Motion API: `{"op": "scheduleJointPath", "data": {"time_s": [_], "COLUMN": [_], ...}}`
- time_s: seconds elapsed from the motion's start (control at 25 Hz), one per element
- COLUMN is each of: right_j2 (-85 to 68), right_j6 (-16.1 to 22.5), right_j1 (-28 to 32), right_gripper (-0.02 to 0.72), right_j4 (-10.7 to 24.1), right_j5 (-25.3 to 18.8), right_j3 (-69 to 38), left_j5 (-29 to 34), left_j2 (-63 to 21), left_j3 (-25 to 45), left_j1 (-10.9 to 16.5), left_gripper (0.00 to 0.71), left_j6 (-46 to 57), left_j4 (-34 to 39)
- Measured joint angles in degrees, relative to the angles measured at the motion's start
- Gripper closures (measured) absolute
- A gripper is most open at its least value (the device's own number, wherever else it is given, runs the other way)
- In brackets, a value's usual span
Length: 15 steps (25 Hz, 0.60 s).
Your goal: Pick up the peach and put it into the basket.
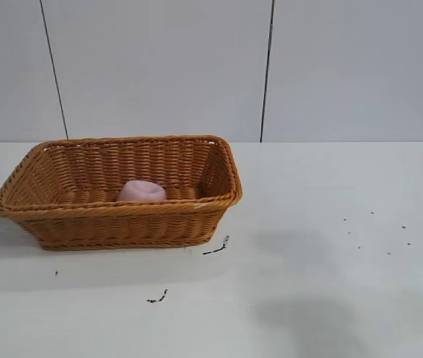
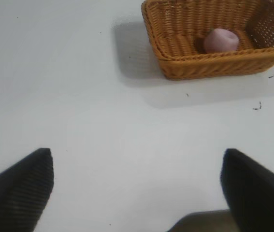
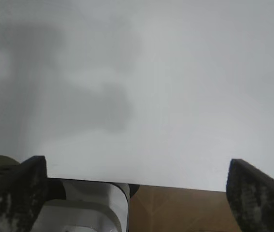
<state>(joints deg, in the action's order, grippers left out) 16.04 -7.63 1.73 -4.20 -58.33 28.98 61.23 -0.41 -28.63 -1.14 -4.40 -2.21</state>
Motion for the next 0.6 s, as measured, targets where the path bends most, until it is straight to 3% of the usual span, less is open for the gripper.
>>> {"op": "scheduleJointPath", "data": {"time_s": [0.28,0.6], "right_j2": [-15.37,-16.3], "right_j6": [-0.12,-0.12], "right_j1": [0.0,0.0], "right_gripper": [0.014,0.014], "right_j4": [0.0,0.0], "right_j5": [-0.07,-0.07], "right_j3": [0.0,-0.26], "left_j5": [0.0,0.0], "left_j2": [0.0,0.0], "left_j3": [0.0,0.0], "left_j1": [0.0,0.0], "left_gripper": [0.018,0.018], "left_j6": [0.0,0.0], "left_j4": [0.0,0.0]}}
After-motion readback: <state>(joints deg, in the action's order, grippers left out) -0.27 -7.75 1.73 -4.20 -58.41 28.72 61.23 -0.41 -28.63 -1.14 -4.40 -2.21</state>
